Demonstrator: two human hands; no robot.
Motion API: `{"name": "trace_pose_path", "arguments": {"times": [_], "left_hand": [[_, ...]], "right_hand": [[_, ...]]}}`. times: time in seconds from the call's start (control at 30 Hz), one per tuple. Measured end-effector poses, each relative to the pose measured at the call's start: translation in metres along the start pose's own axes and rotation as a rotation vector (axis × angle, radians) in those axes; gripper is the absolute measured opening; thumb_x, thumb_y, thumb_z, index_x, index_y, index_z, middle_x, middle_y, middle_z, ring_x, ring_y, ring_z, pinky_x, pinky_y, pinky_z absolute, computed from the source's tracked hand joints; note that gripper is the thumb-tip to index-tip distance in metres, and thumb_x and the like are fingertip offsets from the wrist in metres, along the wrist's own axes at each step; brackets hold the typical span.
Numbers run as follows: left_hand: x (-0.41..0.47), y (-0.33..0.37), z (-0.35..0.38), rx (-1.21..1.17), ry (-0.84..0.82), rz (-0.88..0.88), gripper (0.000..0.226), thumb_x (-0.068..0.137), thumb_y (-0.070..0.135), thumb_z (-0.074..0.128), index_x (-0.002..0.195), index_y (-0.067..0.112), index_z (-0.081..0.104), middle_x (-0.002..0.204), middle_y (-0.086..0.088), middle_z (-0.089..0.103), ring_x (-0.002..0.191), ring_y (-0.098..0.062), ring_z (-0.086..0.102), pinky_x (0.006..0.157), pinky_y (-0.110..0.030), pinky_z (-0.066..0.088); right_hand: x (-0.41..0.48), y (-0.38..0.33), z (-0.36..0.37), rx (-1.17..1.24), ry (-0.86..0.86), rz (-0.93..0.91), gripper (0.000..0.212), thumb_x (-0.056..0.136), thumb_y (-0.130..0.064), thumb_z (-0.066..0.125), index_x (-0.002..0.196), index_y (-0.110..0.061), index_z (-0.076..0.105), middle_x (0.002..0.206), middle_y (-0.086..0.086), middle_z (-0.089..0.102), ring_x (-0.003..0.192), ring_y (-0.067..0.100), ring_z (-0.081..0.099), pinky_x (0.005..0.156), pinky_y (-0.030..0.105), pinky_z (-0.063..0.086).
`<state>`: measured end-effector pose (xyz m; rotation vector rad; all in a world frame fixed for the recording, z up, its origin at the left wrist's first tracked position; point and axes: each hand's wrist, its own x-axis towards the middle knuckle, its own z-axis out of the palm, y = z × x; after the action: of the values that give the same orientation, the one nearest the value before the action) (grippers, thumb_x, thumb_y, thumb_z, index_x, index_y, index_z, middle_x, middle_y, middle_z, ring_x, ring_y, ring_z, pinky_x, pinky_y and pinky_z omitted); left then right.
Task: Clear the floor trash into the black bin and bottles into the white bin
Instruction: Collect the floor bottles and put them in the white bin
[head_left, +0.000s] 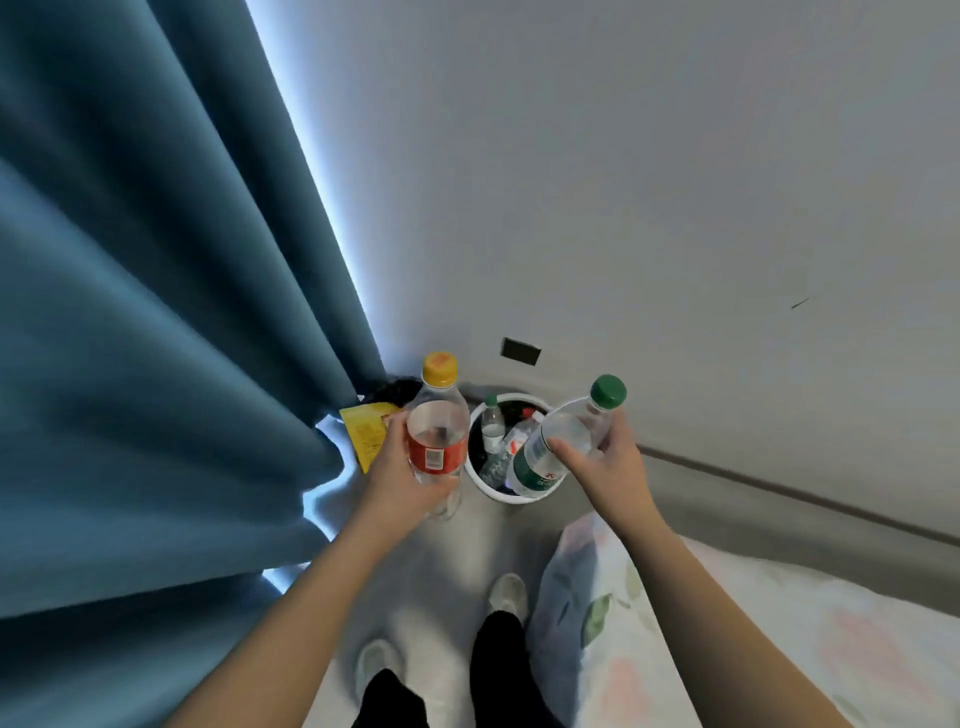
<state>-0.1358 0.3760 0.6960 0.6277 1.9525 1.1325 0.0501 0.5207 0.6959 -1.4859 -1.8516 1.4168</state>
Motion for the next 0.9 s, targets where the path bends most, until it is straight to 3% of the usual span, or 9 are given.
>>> {"name": "trace_pose_path", "arguments": {"times": [0.07, 0.17, 0.33, 0.47, 0.53, 0.7, 0.9], "left_hand": [[0.035, -0.009, 0.029, 0.020, -0.009, -0.048, 0.072, 0.068, 0.004, 0.078, 0.116, 0.041, 0.039, 0.102, 0.011, 0.060, 0.094, -0.009, 0.060, 0.076, -0.011, 0.047], [0.095, -0.045, 0.068, 0.041, 0.023, -0.124, 0.077, 0.054, 0.018, 0.077, 0.104, 0.061, 0.038, 0.109, 0.008, 0.062, 0.103, -0.017, 0.061, 0.089, -0.037, 0.050], [0.206, -0.152, 0.128, 0.090, 0.032, -0.323, 0.074, 0.055, 0.013, 0.083, 0.107, 0.043, 0.039, 0.107, 0.004, 0.062, 0.098, -0.020, 0.061, 0.084, -0.047, 0.053], [0.277, -0.231, 0.171, 0.156, 0.018, -0.345, 0.072, 0.061, 0.006, 0.083, 0.113, 0.032, 0.041, 0.105, 0.006, 0.061, 0.095, -0.017, 0.059, 0.080, -0.035, 0.048], [0.303, -0.258, 0.191, 0.210, 0.012, -0.317, 0.069, 0.062, 0.005, 0.084, 0.111, 0.028, 0.041, 0.102, 0.008, 0.058, 0.094, -0.015, 0.057, 0.078, -0.030, 0.044], [0.347, -0.310, 0.230, 0.426, -0.114, -0.285, 0.060, 0.068, 0.018, 0.083, 0.116, 0.021, 0.048, 0.098, 0.008, 0.059, 0.090, -0.015, 0.058, 0.083, -0.037, 0.051], [0.365, -0.327, 0.250, 0.596, -0.242, -0.330, 0.051, 0.072, 0.021, 0.081, 0.110, 0.016, 0.048, 0.103, -0.001, 0.066, 0.092, -0.021, 0.061, 0.079, -0.036, 0.049]], "right_hand": [[0.038, 0.025, -0.008, -0.008, 0.025, 0.074, 0.050, 0.077, -0.024, 0.080, 0.117, -0.017, 0.050, 0.105, -0.007, 0.064, 0.094, 0.006, 0.062, 0.081, 0.026, 0.051], [0.094, 0.071, -0.003, -0.058, 0.032, 0.185, 0.055, 0.077, -0.025, 0.079, 0.120, -0.017, 0.047, 0.110, -0.003, 0.061, 0.097, 0.014, 0.060, 0.082, 0.030, 0.048], [0.183, 0.190, 0.042, -0.120, 0.030, 0.343, 0.067, 0.075, -0.030, 0.080, 0.129, -0.015, 0.042, 0.121, 0.004, 0.057, 0.107, 0.023, 0.058, 0.090, 0.041, 0.050], [0.234, 0.274, 0.084, -0.094, 0.060, 0.458, 0.066, 0.079, -0.028, 0.077, 0.132, -0.015, 0.039, 0.116, 0.000, 0.054, 0.095, 0.017, 0.054, 0.073, 0.026, 0.042], [0.254, 0.307, 0.104, -0.112, 0.015, 0.497, 0.065, 0.079, -0.031, 0.076, 0.131, -0.015, 0.040, 0.117, 0.000, 0.054, 0.096, 0.017, 0.053, 0.075, 0.027, 0.041], [0.284, 0.360, 0.147, -0.163, -0.024, 0.560, 0.076, 0.075, -0.041, 0.077, 0.135, -0.013, 0.040, 0.128, 0.004, 0.050, 0.112, 0.021, 0.052, 0.080, 0.031, 0.043], [0.284, 0.381, 0.160, -0.154, 0.010, 0.563, 0.075, 0.071, -0.046, 0.080, 0.131, -0.016, 0.046, 0.124, 0.001, 0.055, 0.107, 0.018, 0.056, 0.077, 0.029, 0.046]]}}
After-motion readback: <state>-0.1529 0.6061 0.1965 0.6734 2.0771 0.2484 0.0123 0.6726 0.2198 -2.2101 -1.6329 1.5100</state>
